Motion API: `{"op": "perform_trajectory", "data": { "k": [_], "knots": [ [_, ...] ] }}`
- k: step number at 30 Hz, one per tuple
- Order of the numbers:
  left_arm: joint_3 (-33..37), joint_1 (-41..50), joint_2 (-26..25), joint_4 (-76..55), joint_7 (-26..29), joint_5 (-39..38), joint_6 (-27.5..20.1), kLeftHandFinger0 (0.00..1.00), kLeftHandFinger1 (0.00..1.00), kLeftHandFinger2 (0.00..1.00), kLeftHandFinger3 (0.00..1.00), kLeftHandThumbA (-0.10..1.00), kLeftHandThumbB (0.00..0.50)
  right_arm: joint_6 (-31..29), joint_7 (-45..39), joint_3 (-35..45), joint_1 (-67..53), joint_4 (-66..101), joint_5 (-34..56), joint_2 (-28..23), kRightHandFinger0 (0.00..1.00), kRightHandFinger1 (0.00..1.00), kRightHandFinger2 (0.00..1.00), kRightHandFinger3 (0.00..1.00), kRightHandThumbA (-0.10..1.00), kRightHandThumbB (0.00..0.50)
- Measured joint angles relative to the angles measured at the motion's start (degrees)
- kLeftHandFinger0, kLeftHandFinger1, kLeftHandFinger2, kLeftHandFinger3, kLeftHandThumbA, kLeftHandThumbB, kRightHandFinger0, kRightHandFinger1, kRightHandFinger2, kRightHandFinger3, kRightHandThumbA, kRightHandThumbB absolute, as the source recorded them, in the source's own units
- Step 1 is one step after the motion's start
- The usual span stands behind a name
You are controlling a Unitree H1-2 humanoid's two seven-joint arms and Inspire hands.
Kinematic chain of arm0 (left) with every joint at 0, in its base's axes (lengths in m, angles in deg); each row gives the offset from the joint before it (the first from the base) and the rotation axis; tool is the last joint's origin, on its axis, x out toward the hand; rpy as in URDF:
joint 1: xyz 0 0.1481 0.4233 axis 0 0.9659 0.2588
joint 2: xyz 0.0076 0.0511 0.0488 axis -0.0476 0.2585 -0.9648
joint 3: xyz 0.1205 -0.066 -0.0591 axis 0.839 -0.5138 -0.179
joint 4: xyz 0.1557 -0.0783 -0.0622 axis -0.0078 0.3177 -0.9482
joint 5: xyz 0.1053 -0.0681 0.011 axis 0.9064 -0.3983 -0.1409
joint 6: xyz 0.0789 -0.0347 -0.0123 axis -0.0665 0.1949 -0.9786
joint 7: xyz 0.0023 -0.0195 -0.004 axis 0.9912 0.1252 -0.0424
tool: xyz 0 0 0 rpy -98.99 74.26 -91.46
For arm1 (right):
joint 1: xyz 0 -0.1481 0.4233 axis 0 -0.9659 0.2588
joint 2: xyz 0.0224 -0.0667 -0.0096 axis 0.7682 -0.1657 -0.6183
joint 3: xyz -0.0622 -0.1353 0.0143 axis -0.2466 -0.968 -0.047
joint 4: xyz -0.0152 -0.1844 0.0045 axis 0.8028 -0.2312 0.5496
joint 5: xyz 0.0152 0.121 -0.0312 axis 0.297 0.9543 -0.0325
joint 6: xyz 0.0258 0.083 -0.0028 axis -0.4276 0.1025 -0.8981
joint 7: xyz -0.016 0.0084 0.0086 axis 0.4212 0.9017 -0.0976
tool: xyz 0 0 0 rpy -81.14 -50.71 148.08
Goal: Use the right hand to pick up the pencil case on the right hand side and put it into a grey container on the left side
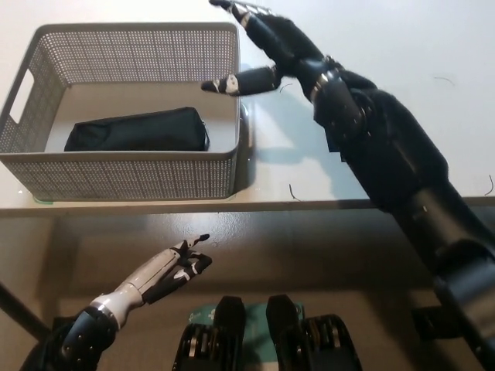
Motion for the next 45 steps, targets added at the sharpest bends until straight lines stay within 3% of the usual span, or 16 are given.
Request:
{"op": "perform_trajectory", "data": {
  "k": [6,16,21,35,45],
  "knots": [
    [0.0,1.2,0.0,0.0,0.0,0.0,0.1,1.00,0.74,0.81,1.00,1.00,0.500,1.6,-1.9,1.9,-7.8,9.9,1.3,-1.8,1.00,1.00,1.00,1.00,1.00,0.447],
    [-0.4,3.2,0.0,0.1,0.2,0.0,0.1,1.00,0.66,0.73,1.00,0.99,0.500,3.1,-4.6,5.6,-17.5,25.6,5.6,-5.0,1.00,1.00,1.00,1.00,1.00,0.483],
    [-0.9,4.4,0.0,0.5,0.3,0.0,0.1,1.00,0.66,0.74,1.00,0.93,0.500,4.2,-5.9,7.8,-21.8,31.7,8.9,-5.3,1.00,1.00,1.00,1.00,1.00,0.500],
    [-3.6,5.7,0.2,2.2,1.0,-0.2,0.0,1.00,0.70,0.75,1.00,0.91,0.500,4.8,-7.8,10.4,-38.1,40.5,18.6,-4.8,1.00,1.00,1.00,1.00,1.00,0.411],
    [-5.2,5.9,0.4,3.1,1.4,-0.4,0.0,1.00,0.79,0.81,1.00,0.93,0.500,3.0,-7.9,13.0,-46.6,36.8,23.5,-4.6,1.00,1.00,1.00,1.00,1.00,0.422]
  ]
}}
